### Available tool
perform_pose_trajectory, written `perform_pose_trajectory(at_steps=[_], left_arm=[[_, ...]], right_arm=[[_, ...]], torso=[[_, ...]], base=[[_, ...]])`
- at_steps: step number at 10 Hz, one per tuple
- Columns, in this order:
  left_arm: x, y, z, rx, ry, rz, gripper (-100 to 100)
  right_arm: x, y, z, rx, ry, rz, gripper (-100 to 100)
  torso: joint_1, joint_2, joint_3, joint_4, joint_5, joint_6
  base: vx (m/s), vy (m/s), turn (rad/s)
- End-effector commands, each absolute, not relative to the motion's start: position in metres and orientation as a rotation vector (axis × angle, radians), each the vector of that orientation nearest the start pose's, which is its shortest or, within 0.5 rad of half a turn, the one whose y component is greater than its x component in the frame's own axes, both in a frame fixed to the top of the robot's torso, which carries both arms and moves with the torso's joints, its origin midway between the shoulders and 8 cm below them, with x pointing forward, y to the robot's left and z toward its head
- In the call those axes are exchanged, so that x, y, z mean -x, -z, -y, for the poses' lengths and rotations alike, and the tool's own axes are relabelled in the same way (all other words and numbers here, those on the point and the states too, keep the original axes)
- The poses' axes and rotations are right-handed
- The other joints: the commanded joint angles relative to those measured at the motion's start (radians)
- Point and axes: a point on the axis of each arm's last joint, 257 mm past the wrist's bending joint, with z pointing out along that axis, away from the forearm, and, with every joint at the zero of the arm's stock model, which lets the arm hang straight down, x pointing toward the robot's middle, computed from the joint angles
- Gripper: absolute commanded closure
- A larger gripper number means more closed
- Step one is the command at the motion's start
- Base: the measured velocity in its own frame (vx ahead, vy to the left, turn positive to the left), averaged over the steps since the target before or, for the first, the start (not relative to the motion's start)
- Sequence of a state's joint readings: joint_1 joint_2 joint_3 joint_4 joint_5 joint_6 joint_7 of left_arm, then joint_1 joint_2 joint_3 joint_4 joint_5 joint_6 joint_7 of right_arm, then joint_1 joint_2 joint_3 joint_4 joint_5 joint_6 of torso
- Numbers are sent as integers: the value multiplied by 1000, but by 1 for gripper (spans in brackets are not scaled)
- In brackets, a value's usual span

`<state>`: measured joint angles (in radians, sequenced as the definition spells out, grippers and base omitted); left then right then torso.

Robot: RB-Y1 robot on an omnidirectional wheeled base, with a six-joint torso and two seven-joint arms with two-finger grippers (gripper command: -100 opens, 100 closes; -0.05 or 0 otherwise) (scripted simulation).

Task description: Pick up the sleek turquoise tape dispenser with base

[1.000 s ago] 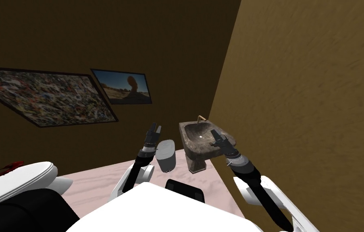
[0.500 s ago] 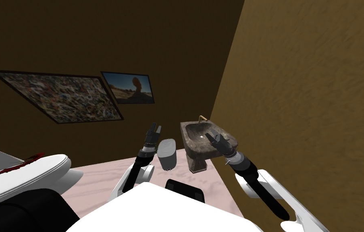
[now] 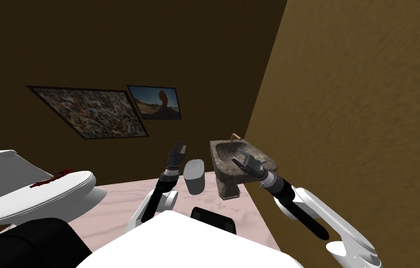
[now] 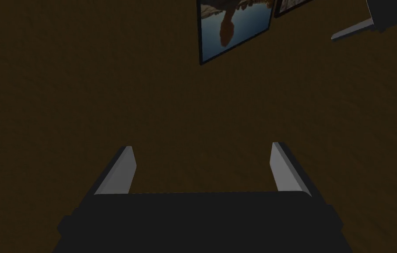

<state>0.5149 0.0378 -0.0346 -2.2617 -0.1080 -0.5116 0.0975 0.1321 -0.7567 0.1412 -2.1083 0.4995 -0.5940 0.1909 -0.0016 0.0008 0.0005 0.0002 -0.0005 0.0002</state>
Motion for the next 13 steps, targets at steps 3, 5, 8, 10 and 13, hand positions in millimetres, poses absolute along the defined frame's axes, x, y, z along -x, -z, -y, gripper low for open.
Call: perform_pose_trajectory(at_steps=[3,5,8,10,13], left_arm=[[-348,-11,-253,623,1353,-702,0],[-348,-11,-253,623,1353,-702,0],[-348,-11,-253,623,1352,-702,0],[-348,-11,-253,623,1352,-702,0],[-348,-11,-253,623,1353,-702,0]], right_arm=[[-376,37,116,792,-766,-1143,-100],[-382,53,118,895,-698,-1158,-100],[-396,84,130,1084,-566,-1185,-100],[-403,101,141,1184,-492,-1203,-100],[-411,121,155,1294,-406,-1220,-100]], torso=[[0,0,0,0,0,0],[0,0,0,0,0,0],[1,0,0,0,0,1],[1,0,0,0,0,1],[1,-1,0,0,0,0]], base=[[-25,-17,72],[-21,-14,80],[-26,-9,88],[-23,-3,82],[-19,-2,68]])
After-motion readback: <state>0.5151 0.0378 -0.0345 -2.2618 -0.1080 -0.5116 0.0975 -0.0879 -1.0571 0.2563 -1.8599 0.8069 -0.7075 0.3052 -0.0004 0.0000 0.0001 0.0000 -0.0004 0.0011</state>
